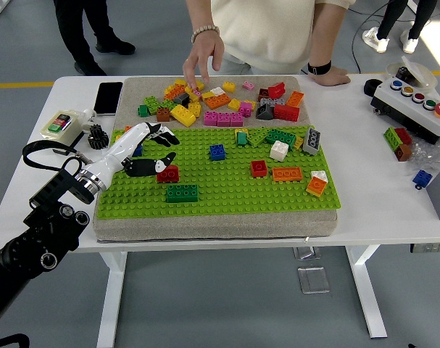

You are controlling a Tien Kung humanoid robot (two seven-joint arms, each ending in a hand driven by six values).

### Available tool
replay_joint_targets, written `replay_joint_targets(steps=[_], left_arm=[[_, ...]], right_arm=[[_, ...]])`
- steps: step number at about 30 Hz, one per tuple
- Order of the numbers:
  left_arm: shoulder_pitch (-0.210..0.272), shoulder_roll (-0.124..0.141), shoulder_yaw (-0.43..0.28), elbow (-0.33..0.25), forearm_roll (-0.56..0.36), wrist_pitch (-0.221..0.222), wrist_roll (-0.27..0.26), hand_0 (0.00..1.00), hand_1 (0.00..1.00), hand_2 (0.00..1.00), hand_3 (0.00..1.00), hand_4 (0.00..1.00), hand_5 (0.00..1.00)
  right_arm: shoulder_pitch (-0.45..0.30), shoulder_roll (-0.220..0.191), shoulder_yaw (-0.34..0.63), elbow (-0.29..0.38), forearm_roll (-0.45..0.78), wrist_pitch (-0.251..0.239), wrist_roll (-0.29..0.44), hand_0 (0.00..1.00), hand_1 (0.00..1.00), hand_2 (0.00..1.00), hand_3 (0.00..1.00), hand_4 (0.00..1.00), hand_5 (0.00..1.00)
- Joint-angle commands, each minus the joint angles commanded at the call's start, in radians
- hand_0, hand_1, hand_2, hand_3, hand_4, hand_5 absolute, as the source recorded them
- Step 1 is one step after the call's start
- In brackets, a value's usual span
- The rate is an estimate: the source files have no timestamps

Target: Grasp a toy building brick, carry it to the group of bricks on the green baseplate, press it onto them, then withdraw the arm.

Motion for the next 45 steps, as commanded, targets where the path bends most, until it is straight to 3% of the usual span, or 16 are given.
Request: replay_joint_targets(steps=[1, 6, 7, 12, 13, 24, 25, 33, 45], left_arm=[[0.003, 0.0, -0.012, -0.013, 0.001, -0.006, 0.005, 0.749, 0.729, 0.646, 0.624, 0.777, 0.01], [0.013, 0.0, -0.048, -0.053, -0.001, -0.018, 0.018, 0.749, 0.729, 0.646, 0.624, 0.777, 0.01], [0.013, 0.0, -0.049, -0.055, -0.001, -0.018, 0.018, 0.791, 0.759, 0.711, 0.694, 0.864, 0.072], [0.029, 0.002, -0.093, -0.091, -0.009, -0.037, 0.035, 0.791, 0.759, 0.711, 0.694, 0.864, 0.072], [0.031, 0.002, -0.1, -0.097, -0.01, -0.041, 0.038, 0.822, 0.784, 0.769, 0.785, 0.943, 0.112], [0.041, 0.003, -0.142, -0.134, -0.017, -0.097, 0.055, 0.867, 0.809, 0.791, 0.82, 0.956, 0.121], [0.041, 0.004, -0.145, -0.138, -0.016, -0.102, 0.056, 0.909, 0.846, 0.852, 0.88, 0.99, 0.15], [0.039, 0.006, -0.161, -0.171, -0.02, -0.134, 0.064, 0.922, 0.866, 0.879, 0.906, 0.998, 0.169], [0.045, 0.011, -0.182, -0.185, -0.028, -0.149, 0.069, 0.931, 0.898, 0.92, 0.931, 0.998, 0.2]], right_arm=[[-0.001, -0.001, 0.001, 0.0, 0.0, 0.001, 0.0, 0.753, 0.674, 0.724, 0.649, 0.925, 0.507], [-0.002, -0.002, 0.006, 0.0, -0.001, 0.004, -0.002, 0.753, 0.674, 0.724, 0.649, 0.925, 0.507], [-0.002, -0.002, 0.006, 0.0, -0.001, 0.004, -0.002, 0.754, 0.674, 0.724, 0.649, 0.924, 0.506], [0.004, -0.001, 0.007, 0.0, 0.0, 0.0, 0.0, 0.754, 0.674, 0.724, 0.649, 0.924, 0.506], [0.005, -0.001, 0.008, 0.0, -0.001, 0.0, -0.001, 0.754, 0.674, 0.724, 0.649, 0.924, 0.506], [0.013, -0.004, 0.012, 0.0, -0.001, 0.004, -0.005, 0.754, 0.674, 0.724, 0.649, 0.924, 0.507], [0.013, -0.003, 0.012, 0.0, -0.001, 0.004, -0.006, 0.754, 0.674, 0.724, 0.649, 0.923, 0.505], [0.014, -0.002, 0.01, 0.0, -0.001, 0.004, -0.006, 0.754, 0.674, 0.724, 0.649, 0.924, 0.504], [0.016, 0.002, 0.0, 0.0, -0.007, 0.0, -0.009, 0.754, 0.674, 0.724, 0.649, 0.923, 0.503]])
